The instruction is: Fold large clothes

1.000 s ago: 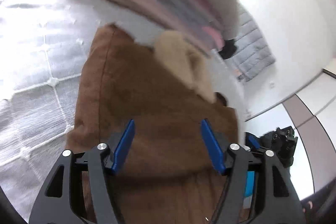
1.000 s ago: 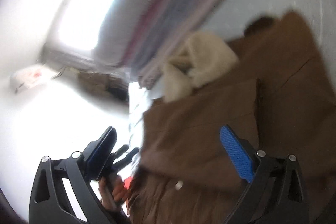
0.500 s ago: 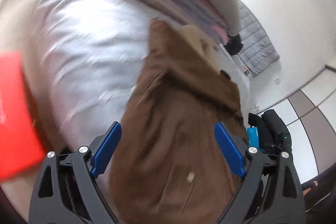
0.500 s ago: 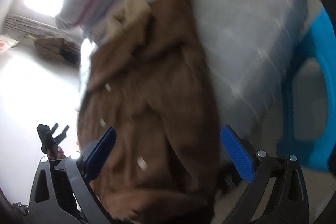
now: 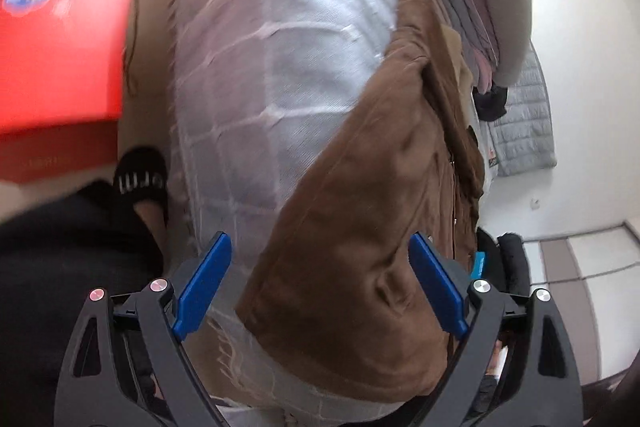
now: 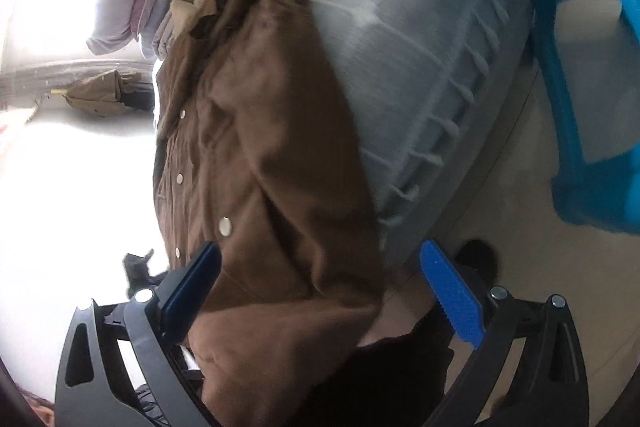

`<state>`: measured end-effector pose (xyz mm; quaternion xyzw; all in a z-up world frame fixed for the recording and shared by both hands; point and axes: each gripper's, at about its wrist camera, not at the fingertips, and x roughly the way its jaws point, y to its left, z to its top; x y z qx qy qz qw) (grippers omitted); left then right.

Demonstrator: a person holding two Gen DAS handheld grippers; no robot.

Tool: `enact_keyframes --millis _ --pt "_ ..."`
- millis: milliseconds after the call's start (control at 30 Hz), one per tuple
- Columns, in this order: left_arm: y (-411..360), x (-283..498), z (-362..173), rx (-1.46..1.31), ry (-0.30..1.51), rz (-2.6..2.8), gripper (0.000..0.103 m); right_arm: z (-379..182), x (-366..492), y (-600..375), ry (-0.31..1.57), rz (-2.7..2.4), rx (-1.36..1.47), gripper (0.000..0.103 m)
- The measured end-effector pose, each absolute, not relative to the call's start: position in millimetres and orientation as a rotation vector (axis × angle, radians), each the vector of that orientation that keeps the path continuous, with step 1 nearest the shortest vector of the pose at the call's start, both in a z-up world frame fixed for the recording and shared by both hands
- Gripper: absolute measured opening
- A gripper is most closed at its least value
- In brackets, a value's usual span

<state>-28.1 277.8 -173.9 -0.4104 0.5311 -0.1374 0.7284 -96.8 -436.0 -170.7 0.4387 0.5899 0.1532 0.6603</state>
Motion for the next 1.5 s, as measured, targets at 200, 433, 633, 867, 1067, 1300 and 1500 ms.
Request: enact_keyframes --millis 200,433,633,867,1067,1300,1500 --pt "277.3 -28.2 -209.4 -1.049 1.160 -0.371 0.087 -199.2 -103.0 -443.8 1.305 0.482 1.131 0.096" --pt "268.0 0.0 -241.9 -1.193 1.059 -0.490 0.087 -198.0 -112.3 -454.5 1.316 0.479 1.122 0.096" --pt "249.1 5.0 -257.8 -1.205 1.118 -0.563 0.087 -199.1 -108.1 -451.7 1.294 0.481 1.137 0.096" --pt "217.8 -24.3 -211.4 -1.132 1.113 -0.871 0.087 -174.6 -107.4 -442.2 1.284 0.602 1.107 0.096" --pt "207.9 -26.9 -212.1 -1.022 1.277 -0.821 0.087 -180.3 -101.8 -428.4 1.365 0.669 1.068 0.096" --pt "173.3 -20.4 -218.2 -0.898 1.414 -0.761 0.082 -213.3 -99.6 -412.9 1.419 0.804 1.111 0.096" --pt "157.6 -20.7 -210.1 -0.803 1.454 -0.657 0.044 -221.7 -99.9 -399.4 1.354 0.936 1.137 0.096"
